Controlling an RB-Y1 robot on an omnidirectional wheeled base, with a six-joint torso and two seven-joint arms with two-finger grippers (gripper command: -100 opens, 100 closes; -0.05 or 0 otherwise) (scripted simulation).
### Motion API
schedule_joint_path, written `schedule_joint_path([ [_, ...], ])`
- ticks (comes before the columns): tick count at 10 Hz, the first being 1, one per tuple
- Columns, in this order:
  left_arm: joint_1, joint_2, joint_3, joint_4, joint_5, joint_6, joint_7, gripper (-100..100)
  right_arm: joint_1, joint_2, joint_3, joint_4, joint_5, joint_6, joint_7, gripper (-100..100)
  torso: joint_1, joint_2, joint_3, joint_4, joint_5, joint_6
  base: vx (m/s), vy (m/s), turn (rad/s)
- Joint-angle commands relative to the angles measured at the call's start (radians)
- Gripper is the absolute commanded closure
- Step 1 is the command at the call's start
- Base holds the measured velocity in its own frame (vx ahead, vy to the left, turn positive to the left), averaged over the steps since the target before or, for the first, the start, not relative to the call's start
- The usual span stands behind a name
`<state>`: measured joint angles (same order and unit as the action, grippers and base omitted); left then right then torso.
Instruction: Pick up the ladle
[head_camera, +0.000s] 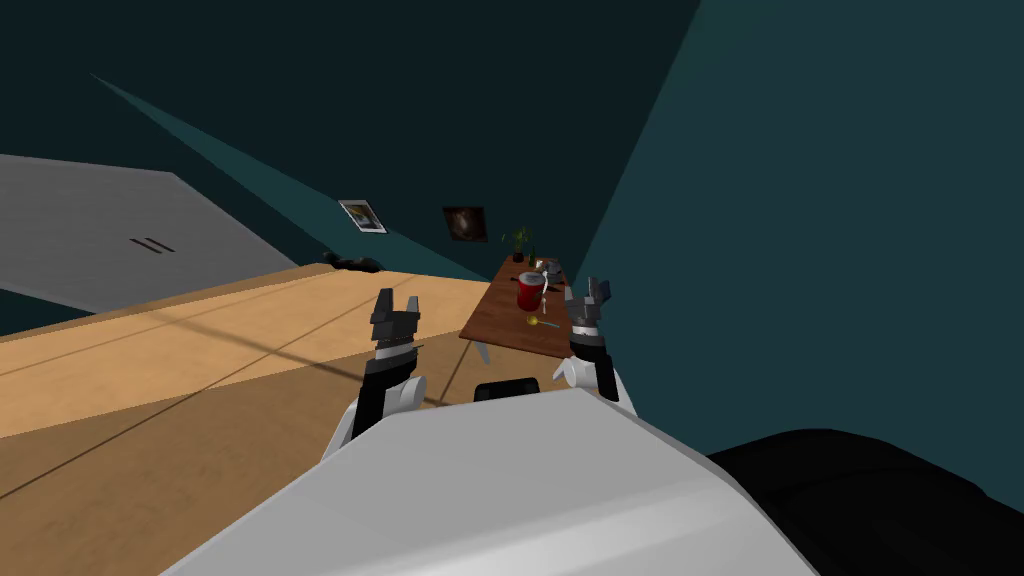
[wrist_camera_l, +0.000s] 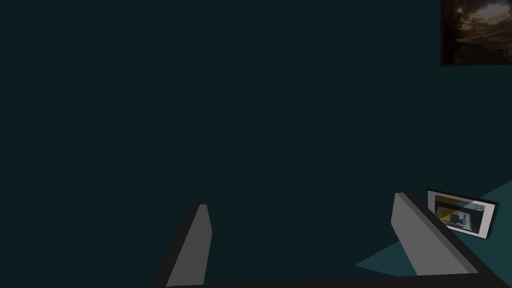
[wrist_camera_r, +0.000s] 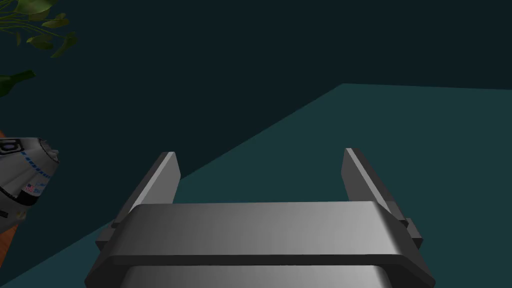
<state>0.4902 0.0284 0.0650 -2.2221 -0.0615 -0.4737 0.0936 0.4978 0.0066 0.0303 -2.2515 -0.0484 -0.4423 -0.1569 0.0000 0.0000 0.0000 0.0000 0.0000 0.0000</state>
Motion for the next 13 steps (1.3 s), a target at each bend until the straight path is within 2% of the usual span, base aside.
schedule_joint_path([
  [1,0.0,0.0,0.0,0.0,0.0,0.0,0.0,0,-0.003,-0.03,0.004,0.01,0.004,0.005,0.015,-100,0.0,0.0,0.0,0.0,0.0,0.0,-0.007,0.015,0.095],
  [3,0.0,0.0,0.0,0.0,0.0,0.0,0.0,0,-0.01,-0.081,0.015,0.033,0.014,0.015,0.05,-100,0.002,0.001,0.001,0.0,0.0,0.0,-0.028,0.038,0.148],
  [7,0.0,0.0,0.0,0.0,0.0,0.0,0.0,0,-0.032,-0.204,0.053,0.107,0.044,0.051,0.159,-100,0.004,0.002,0.001,0.001,0.001,0.0,-0.038,0.06,0.242],
  [8,0.0,0.0,0.0,0.0,0.0,0.0,0.0,0,-0.032,-0.212,0.053,0.107,0.044,0.051,0.168,-100,0.004,0.003,0.001,0.001,0.001,-0.001,-0.021,0.055,0.115],
  [10,0.0,0.0,0.0,0.0,0.0,0.0,0.0,0,-0.045,-0.278,0.08,0.155,0.064,0.076,0.234,-100,0.003,0.002,0.001,0.0,0.001,0.0,-0.026,0.05,0.248],
  [11,0.0,0.0,0.0,0.0,0.0,0.0,0.0,0,-0.045,-0.287,0.08,0.155,0.064,0.076,0.246,-100,0.003,0.002,0.001,0.0,0.001,-0.001,-0.018,0.044,0.152],
  [12,0.0,0.0,0.0,0.0,0.0,0.0,0.0,0,-0.052,-0.325,0.095,0.18,0.074,0.09,0.283,-100,0.003,0.002,0.001,0.0,0.001,0.0,-0.011,0.045,0.184],
  [13,0.0,0.0,0.0,0.0,0.0,0.0,0.0,0,-0.052,-0.325,0.095,0.18,0.074,0.09,0.288,-100,0.002,0.001,0.001,0.0,0.001,0.0,-0.009,0.033,0.132],
])
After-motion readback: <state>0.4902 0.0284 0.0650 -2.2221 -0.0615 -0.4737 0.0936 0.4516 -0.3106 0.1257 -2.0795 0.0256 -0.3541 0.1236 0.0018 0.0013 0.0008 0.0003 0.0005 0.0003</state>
